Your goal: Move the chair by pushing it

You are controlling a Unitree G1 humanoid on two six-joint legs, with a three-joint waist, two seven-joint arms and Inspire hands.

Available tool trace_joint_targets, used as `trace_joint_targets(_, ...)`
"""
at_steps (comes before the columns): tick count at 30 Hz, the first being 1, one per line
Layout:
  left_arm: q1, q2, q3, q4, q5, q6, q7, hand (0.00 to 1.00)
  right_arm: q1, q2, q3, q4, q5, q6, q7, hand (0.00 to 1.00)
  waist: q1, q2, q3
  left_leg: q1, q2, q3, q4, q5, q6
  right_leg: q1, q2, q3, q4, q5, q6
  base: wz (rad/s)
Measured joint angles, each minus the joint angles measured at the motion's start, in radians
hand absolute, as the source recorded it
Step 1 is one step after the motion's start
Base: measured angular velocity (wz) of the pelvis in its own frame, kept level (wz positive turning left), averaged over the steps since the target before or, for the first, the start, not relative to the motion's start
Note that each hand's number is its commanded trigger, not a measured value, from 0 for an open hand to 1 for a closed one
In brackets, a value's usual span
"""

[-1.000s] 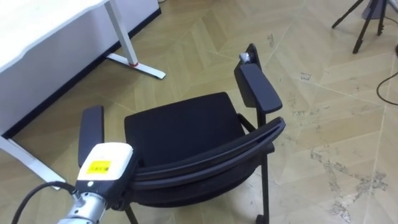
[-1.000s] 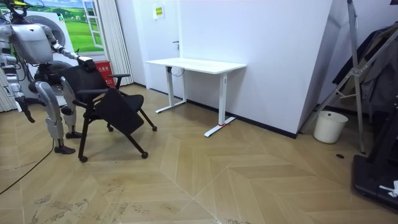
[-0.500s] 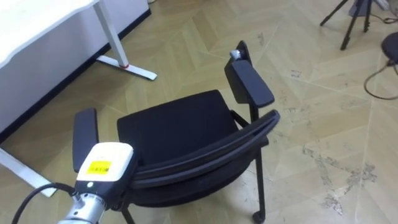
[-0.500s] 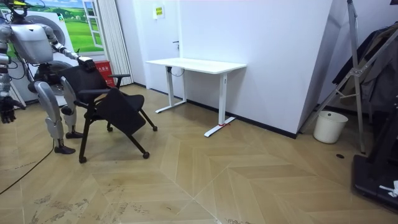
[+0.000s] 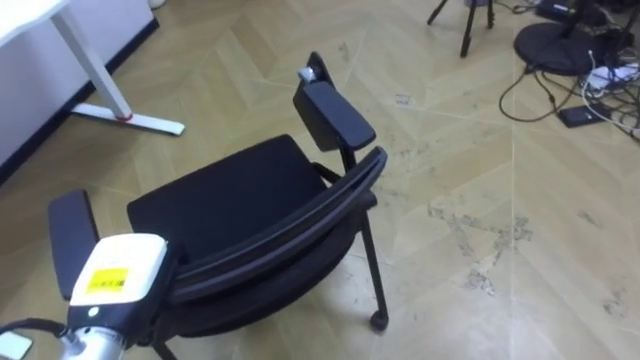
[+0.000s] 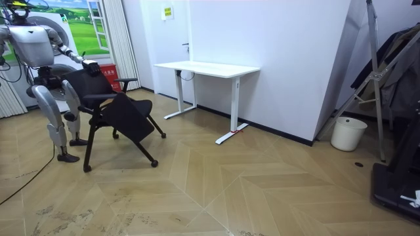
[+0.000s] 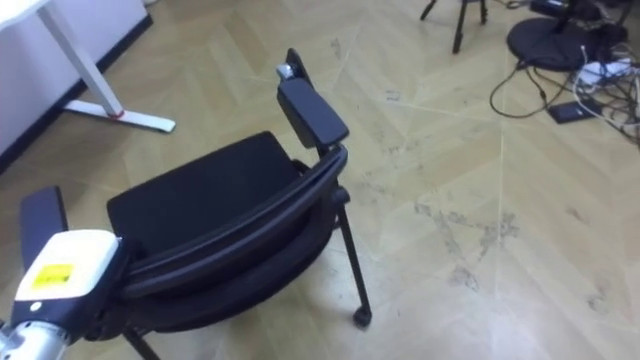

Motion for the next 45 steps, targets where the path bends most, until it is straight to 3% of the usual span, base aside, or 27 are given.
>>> trace_joint_targets(3, -0.001, -0.013, 0.014, 0.000, 0.000, -0.008, -0.008, 1.00, -0.010, 0.000, -0.002, -0.118, -0.089, -0.010, -0.076, 0.00, 0.002, 0.000, -0.0002, -0.002, 0.000, 0.005, 0.000, 0.000, 0.001, -0.006, 0.001, 0.003, 0.003, -0.002, 0.003, -0.05)
trace_joint_targets(7, -0.017, -0.036, 0.019, 0.002, 0.023, -0.015, -0.029, 1.00, -0.015, -0.001, 0.021, -0.311, -0.302, -0.007, -0.147, 0.00, 0.039, 0.001, -0.0011, -0.006, -0.001, 0.019, 0.000, 0.000, 0.001, -0.017, 0.005, 0.018, 0.005, 0.004, 0.003, -0.12)
trace_joint_targets(11, -0.036, -0.055, 0.015, 0.002, 0.037, -0.014, -0.049, 1.00, -0.026, -0.001, 0.073, -0.500, -0.483, -0.004, -0.138, 0.00, 0.055, 0.002, -0.0016, -0.008, -0.002, 0.019, 0.000, 0.000, 0.001, -0.021, 0.005, 0.021, 0.005, 0.005, 0.004, 0.00)
trace_joint_targets(13, -0.047, -0.059, 0.011, 0.001, 0.048, -0.018, -0.062, 1.00, -0.035, -0.004, 0.118, -0.601, -0.594, -0.007, -0.114, 0.00, 0.068, 0.000, -0.0018, -0.005, -0.002, 0.023, 0.000, 0.000, 0.001, -0.020, 0.006, 0.021, 0.005, 0.011, -0.004, 0.00)
trace_joint_targets(16, -0.068, -0.057, -0.007, 0.002, 0.049, -0.017, -0.066, 1.00, -0.035, -0.028, 0.167, -0.648, -0.649, -0.006, -0.091, 0.00, 0.091, -0.002, -0.0014, -0.002, -0.002, 0.027, -0.001, 0.000, 0.001, -0.019, 0.006, 0.021, 0.001, 0.012, -0.005, -0.01)
trace_joint_targets(22, -0.100, -0.056, -0.023, 0.004, 0.049, -0.042, -0.090, 1.00, -0.038, -0.045, 0.275, -0.724, -0.771, -0.006, 0.023, 0.00, 0.150, -0.006, -0.0009, 0.000, -0.001, 0.043, -0.003, 0.000, 0.001, -0.016, 0.006, 0.023, 0.000, 0.015, -0.008, -0.04)
trace_joint_targets(25, -0.118, -0.048, -0.024, 0.004, 0.049, -0.063, -0.091, 1.00, -0.051, -0.075, 0.322, -0.730, -0.785, -0.007, 0.079, 0.00, 0.167, -0.018, 0.0046, 0.001, 0.000, 0.042, -0.003, 0.000, 0.001, -0.014, 0.006, 0.021, 0.000, 0.015, -0.008, 0.02)
trace_joint_targets(29, -0.135, -0.026, -0.024, 0.001, 0.049, -0.081, -0.096, 1.00, -0.072, -0.098, 0.366, -0.730, -0.795, -0.007, 0.173, 0.00, 0.183, -0.033, 0.0032, 0.003, 0.003, 0.040, -0.002, 0.000, 0.001, -0.013, 0.006, 0.015, -0.001, 0.016, -0.010, 0.03)
trace_joint_targets(31, -0.147, -0.023, -0.023, 0.001, 0.049, -0.087, -0.104, 1.00, -0.074, -0.108, 0.393, -0.729, -0.796, -0.007, 0.238, 0.00, 0.193, -0.043, 0.0065, 0.013, 0.006, 0.041, -0.002, 0.000, 0.001, 0.002, 0.007, 0.009, -0.009, 0.017, -0.011, 0.05)
trace_joint_targets(36, -0.159, -0.002, -0.024, 0.000, 0.049, -0.105, -0.127, 1.00, -0.088, -0.148, 0.447, -0.715, -0.803, -0.007, 0.348, 0.00, 0.218, -0.049, 0.0045, 0.018, 0.013, 0.039, -0.004, 0.000, 0.001, 0.024, 0.009, -0.007, -0.040, 0.031, -0.015, 0.02)
trace_joint_targets(45, -0.167, 0.017, -0.024, 0.003, 0.049, -0.146, -0.118, 1.00, -0.109, -0.168, 0.565, -0.715, -0.939, -0.011, 0.482, 0.00, 0.241, -0.048, 0.0048, 0.015, 0.020, 0.037, -0.007, 0.000, 0.001, 0.034, 0.016, -0.009, -0.058, 0.039, -0.018, 0.02)
